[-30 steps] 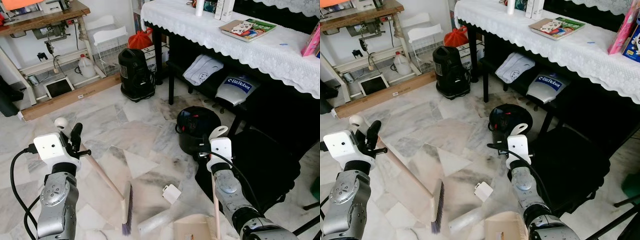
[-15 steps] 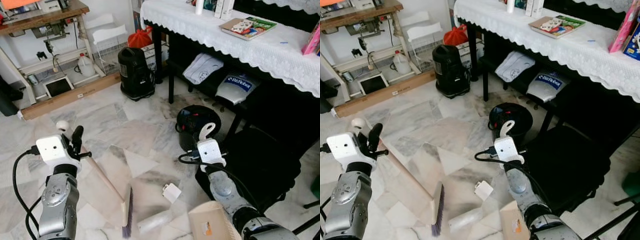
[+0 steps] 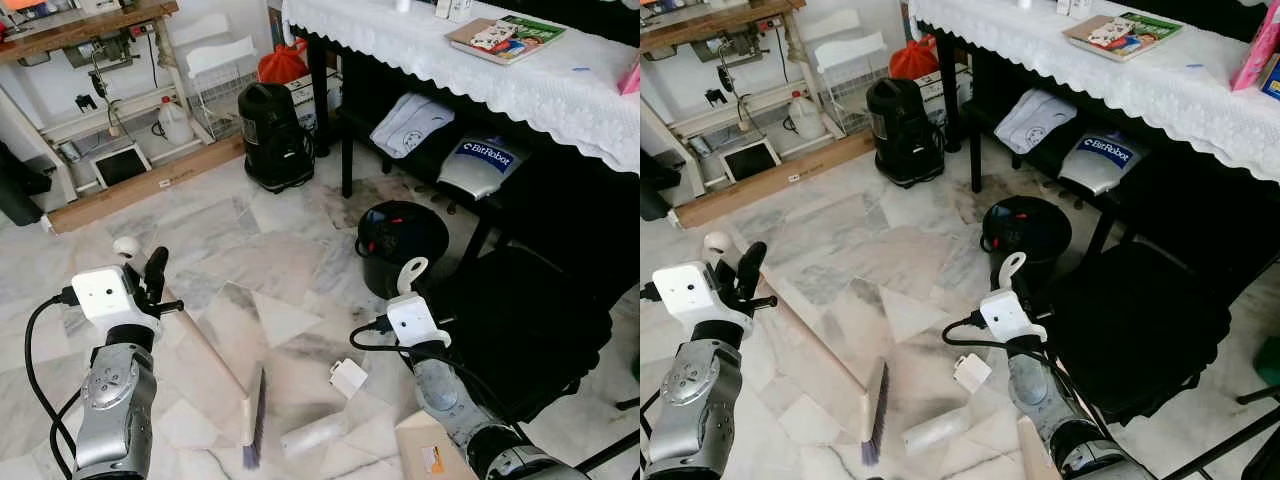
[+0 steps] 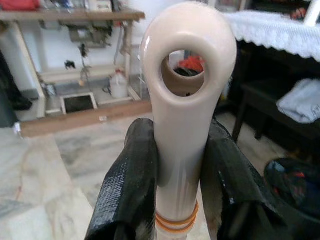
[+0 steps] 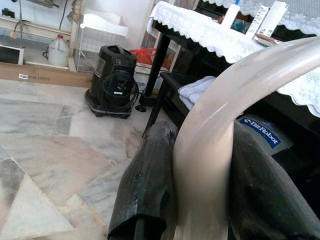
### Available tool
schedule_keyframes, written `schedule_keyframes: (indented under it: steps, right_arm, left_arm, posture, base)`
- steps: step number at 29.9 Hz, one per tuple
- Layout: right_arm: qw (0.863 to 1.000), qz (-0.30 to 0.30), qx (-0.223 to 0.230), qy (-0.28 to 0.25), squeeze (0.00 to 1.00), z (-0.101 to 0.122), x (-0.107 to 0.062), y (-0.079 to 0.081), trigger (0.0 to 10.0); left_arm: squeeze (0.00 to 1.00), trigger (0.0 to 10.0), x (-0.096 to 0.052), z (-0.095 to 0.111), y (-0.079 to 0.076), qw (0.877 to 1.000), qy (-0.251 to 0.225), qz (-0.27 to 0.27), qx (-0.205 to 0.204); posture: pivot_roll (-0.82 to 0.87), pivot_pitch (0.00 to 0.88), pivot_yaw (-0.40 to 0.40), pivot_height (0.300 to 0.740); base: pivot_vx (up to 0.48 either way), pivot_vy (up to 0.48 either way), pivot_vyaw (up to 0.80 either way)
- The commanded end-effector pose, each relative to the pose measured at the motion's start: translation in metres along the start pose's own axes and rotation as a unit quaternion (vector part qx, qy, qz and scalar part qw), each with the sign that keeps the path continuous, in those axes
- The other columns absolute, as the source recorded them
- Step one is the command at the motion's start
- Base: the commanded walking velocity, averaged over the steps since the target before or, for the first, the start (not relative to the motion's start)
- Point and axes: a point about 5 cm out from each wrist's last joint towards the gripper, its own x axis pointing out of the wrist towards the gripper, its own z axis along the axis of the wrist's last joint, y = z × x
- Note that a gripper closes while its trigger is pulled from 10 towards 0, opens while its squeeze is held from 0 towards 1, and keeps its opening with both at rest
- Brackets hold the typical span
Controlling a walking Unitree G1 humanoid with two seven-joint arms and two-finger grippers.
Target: Sweep floor
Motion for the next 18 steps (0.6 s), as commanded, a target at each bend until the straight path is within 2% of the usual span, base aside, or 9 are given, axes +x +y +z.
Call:
schedule_keyframes:
  steps: [1,2,3,5,7,13,15,16,18]
  right_arm:
    - [1.000,0.010,0.000,0.007,0.00,-0.002,-0.002,0.003,10.0]
    - [0.999,0.005,0.028,0.021,0.00,-0.004,-0.004,0.004,10.0]
    - [0.999,0.005,0.028,0.021,0.00,-0.004,-0.004,0.004,10.0]
    - [0.996,0.005,0.077,0.045,0.00,-0.008,-0.008,0.007,10.0]
    - [0.994,0.010,0.097,0.053,0.00,-0.009,-0.010,0.011,10.0]
    - [0.992,0.017,0.118,0.051,0.00,-0.006,-0.014,0.020,10.0]
    - [0.991,0.014,0.126,0.050,0.00,-0.005,-0.013,0.022,10.0]
    - [0.990,0.013,0.134,0.050,0.00,-0.004,-0.013,0.022,10.0]
    - [0.989,0.013,0.138,0.051,0.00,-0.003,-0.012,0.022,10.0]
  left_arm:
    - [0.00,10.0,0.001,-0.007,0.005,1.000,0.020,0.001,0.008]
    - [0.00,10.0,0.003,-0.015,0.003,0.999,0.038,-0.008,0.009]
    - [0.00,10.0,0.003,-0.015,0.003,0.999,0.038,-0.008,0.009]
    - [0.00,10.0,0.006,-0.025,0.001,0.998,0.067,-0.014,0.005]
    - [0.00,10.0,0.007,-0.029,-0.001,0.997,0.079,-0.019,0.001]
    - [0.00,10.0,0.005,-0.041,-0.007,0.992,0.119,-0.042,-0.004]
    - [0.00,10.0,0.005,-0.044,-0.008,0.991,0.127,-0.036,-0.029]
    - [0.00,10.0,0.006,-0.044,-0.006,0.990,0.128,-0.020,-0.062]
    - [0.00,10.0,0.008,-0.042,0.000,0.988,0.120,0.008,-0.092]
  posture:
    - [0.08,0.136,0.081,0.740]
    - [0.08,0.136,0.080,0.740]
    - [0.08,0.136,0.080,0.740]
    - [0.07,0.135,0.079,0.740]
    - [0.07,0.135,0.079,0.740]
    - [0.06,0.135,0.076,0.740]
    - [0.06,0.136,0.075,0.740]
    - [0.06,0.136,0.075,0.740]
    - [0.06,0.136,0.073,0.740]
  base:
    - [0.000,0.000,0.00]
    - [0.000,0.000,0.00]
    - [0.000,0.000,0.00]
    - [0.000,0.000,0.00]
    - [0.000,0.000,0.00]
    - [0.000,0.000,0.00]
    - [0.000,0.000,0.00]
    - [0.000,0.000,0.00]
    - [0.000,0.000,0.00]
